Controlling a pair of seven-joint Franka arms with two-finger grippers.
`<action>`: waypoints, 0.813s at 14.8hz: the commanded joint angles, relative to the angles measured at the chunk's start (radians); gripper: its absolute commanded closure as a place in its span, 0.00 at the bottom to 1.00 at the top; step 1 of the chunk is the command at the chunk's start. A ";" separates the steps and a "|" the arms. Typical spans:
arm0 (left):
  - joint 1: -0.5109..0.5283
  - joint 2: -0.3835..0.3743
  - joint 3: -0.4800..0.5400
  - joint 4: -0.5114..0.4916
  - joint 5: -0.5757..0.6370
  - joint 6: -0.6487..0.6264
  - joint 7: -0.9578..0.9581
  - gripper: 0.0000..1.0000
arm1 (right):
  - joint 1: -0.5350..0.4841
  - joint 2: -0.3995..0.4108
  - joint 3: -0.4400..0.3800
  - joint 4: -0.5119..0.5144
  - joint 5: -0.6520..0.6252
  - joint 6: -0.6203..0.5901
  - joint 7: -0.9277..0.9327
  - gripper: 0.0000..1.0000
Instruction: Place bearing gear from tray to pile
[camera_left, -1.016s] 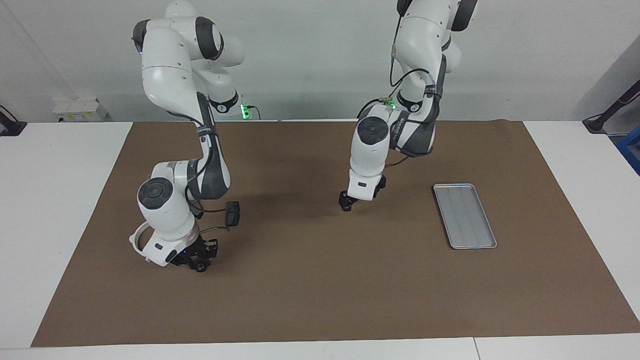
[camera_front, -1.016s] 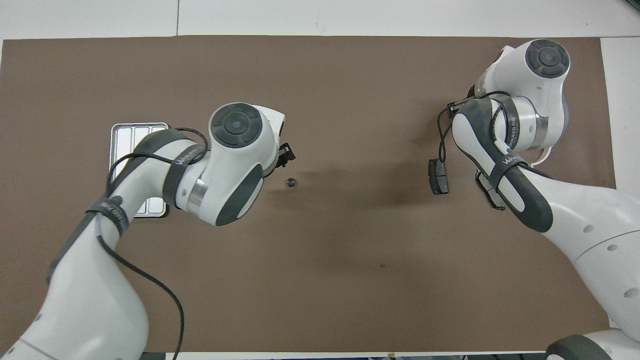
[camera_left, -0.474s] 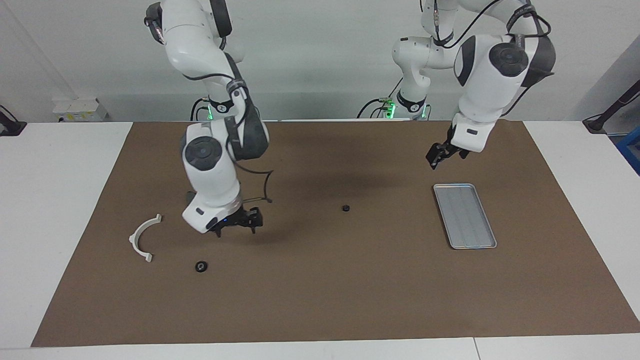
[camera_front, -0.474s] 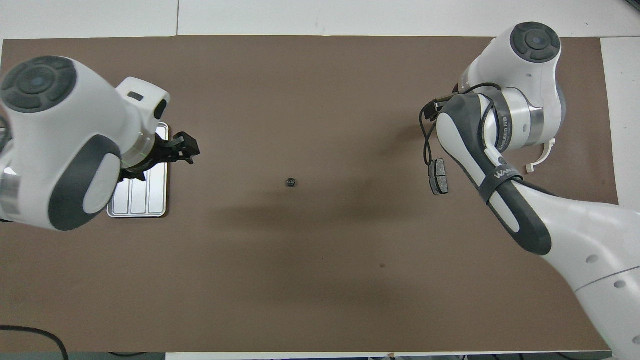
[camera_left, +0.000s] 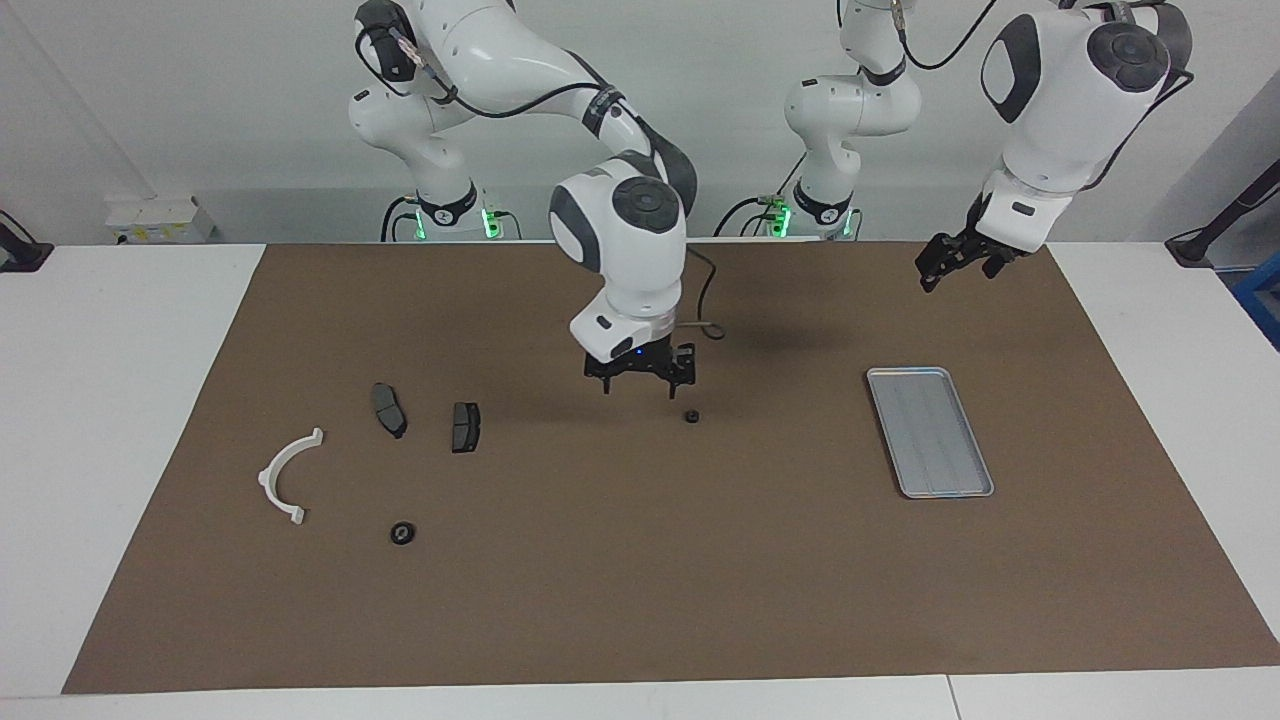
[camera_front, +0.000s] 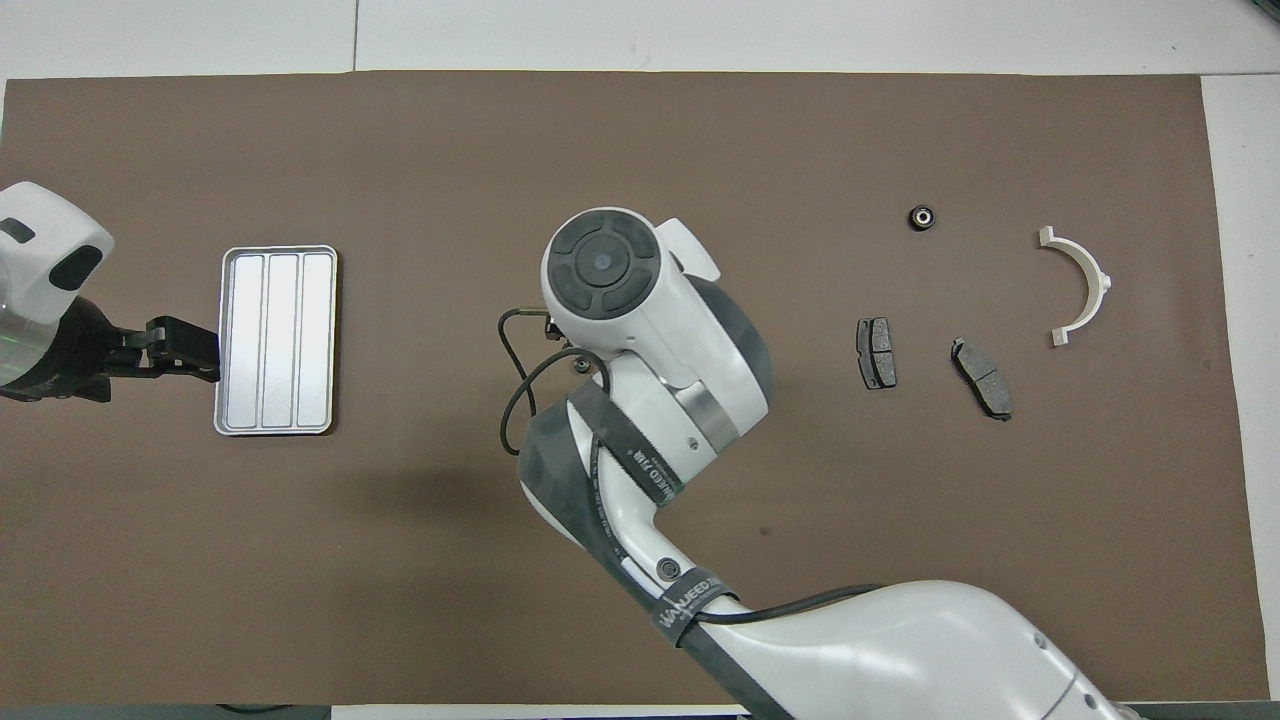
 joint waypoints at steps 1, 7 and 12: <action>0.059 0.070 -0.018 0.055 -0.044 0.015 0.034 0.00 | 0.045 0.088 -0.006 0.029 0.003 0.078 0.094 0.00; 0.032 0.109 -0.009 0.156 -0.050 -0.077 0.057 0.00 | 0.062 0.161 -0.006 0.029 -0.010 0.181 0.105 0.00; 0.002 0.090 -0.009 0.134 -0.049 -0.051 0.067 0.00 | 0.057 0.191 -0.007 0.029 -0.033 0.203 0.103 0.00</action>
